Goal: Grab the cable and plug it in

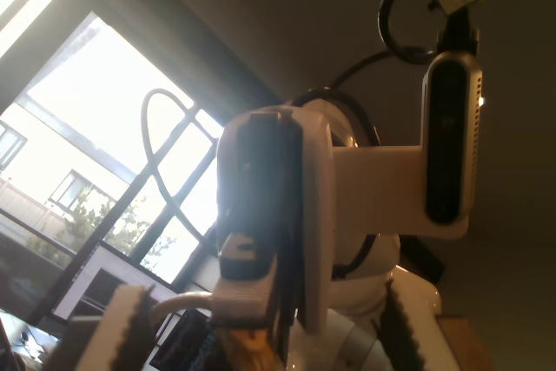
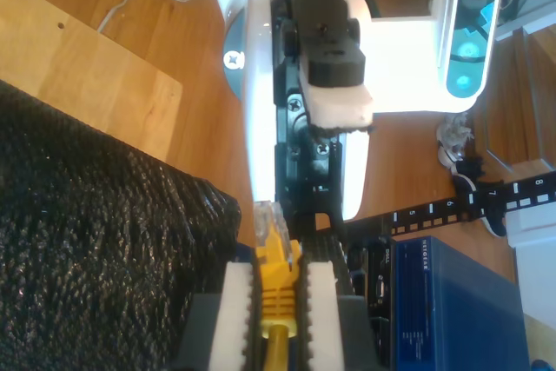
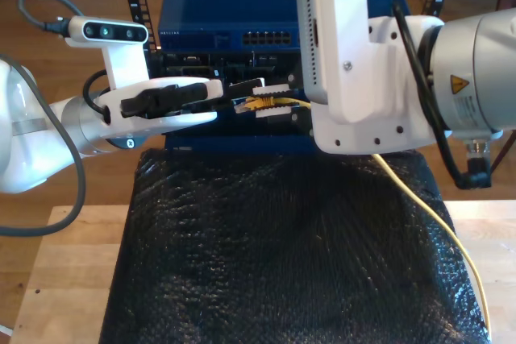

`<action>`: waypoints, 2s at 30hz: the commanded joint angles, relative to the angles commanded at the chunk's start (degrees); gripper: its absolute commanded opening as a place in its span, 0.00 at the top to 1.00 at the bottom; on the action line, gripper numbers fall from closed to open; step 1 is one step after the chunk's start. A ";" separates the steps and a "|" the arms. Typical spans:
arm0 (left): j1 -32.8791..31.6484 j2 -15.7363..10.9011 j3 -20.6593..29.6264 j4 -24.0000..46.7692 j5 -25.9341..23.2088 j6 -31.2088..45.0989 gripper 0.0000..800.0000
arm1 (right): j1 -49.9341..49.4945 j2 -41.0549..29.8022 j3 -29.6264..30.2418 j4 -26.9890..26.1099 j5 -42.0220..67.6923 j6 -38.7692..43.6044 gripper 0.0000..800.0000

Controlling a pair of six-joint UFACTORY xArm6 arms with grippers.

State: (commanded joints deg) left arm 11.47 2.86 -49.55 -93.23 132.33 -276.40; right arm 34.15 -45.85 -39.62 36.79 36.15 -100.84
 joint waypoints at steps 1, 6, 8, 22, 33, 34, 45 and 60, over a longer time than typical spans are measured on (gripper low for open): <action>0.00 0.00 0.00 0.00 -0.09 0.00 0.24 | 0.00 0.09 0.00 0.00 0.00 0.00 1.00; -0.09 0.00 -0.09 0.09 -0.18 0.00 0.24 | -1.67 0.09 -0.09 0.00 0.00 0.00 1.00; -0.09 0.00 -0.09 0.09 -0.26 0.00 0.24 | -2.99 0.09 -0.09 0.00 0.00 0.00 1.00; -0.09 0.00 -0.09 0.26 -1.58 0.00 0.21 | -4.48 -0.09 -0.44 0.44 -0.09 0.00 1.00; 0.09 -0.09 0.00 0.26 -5.01 0.00 0.11 | -4.40 0.00 -0.35 0.44 -0.09 0.00 1.00; 0.09 -0.18 0.00 0.35 -5.10 0.00 0.11 | -4.40 0.00 -0.26 0.35 -0.09 -0.09 1.00; 0.18 -0.35 0.00 0.44 -5.89 0.09 0.10 | -4.31 0.88 0.18 0.26 -1.49 -0.09 1.00; 0.18 -0.79 0.09 3.16 -8.70 0.09 0.09 | -4.22 1.32 0.18 0.26 -1.58 -0.09 1.00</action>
State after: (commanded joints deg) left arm 11.65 2.07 -49.46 -90.07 123.63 -276.31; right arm 29.93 -44.53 -39.44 37.05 34.57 -100.92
